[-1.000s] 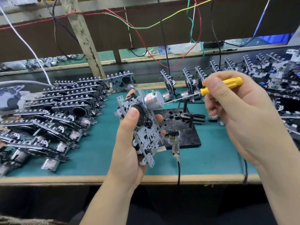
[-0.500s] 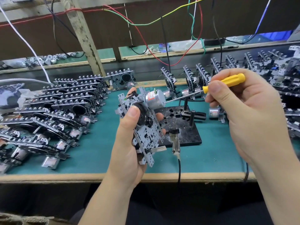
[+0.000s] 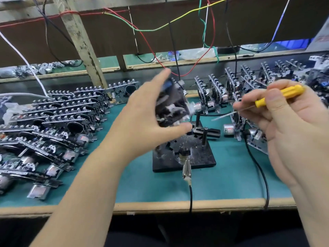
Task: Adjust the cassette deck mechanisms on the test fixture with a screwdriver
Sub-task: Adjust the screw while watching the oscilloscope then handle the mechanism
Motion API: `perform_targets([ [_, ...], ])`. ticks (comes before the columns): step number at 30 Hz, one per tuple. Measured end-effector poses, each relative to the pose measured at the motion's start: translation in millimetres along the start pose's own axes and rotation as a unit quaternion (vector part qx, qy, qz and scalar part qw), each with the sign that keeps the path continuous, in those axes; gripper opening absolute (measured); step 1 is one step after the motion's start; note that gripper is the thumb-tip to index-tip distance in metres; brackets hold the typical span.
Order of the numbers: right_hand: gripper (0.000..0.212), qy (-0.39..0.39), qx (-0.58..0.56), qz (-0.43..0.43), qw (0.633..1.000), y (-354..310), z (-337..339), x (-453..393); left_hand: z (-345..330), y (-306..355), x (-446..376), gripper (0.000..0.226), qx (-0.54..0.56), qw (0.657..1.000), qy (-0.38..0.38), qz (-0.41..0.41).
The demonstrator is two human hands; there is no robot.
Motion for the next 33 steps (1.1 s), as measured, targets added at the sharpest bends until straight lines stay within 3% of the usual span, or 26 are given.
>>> perform_targets([
  [3, 0.012, 0.032, 0.020, 0.002, 0.999, 9, 5, 0, -30, -2, -34, 0.107, -0.182, 0.973, -0.120, -0.071],
  [9, 0.026, 0.024, 0.062, -0.018, 0.998, 23, 14, 2, -80, -24, -46, 0.114, -0.246, 0.941, -0.220, -0.078],
  [14, 0.018, -0.010, 0.097, -0.033, 0.995, 33, 15, 2, -90, -35, -41, 0.111, -0.255, 0.940, -0.214, -0.074],
  [21, 0.021, -0.156, 0.253, -0.026, 0.954, 43, -10, -6, -86, -36, -45, 0.107, -0.248, 0.943, -0.202, -0.095],
  [28, 0.015, -0.160, 0.235, -0.053, 0.957, 54, -16, -4, -87, -37, -39, 0.108, -0.258, 0.945, -0.184, -0.084],
  [33, 0.024, -0.154, 0.233, -0.035, 0.960, 50, -24, -13, -91, -38, -40, 0.112, -0.261, 0.942, -0.195, -0.082],
])
Point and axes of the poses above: each hand's wrist, its own x-axis away from the middle knuckle, its own z-axis out of the back of the hand, y = z × x, the point moved 4 cm from there along -x, towards the middle knuckle, and after that the axes turned 13 degrees about y, right-handed, at the moved point
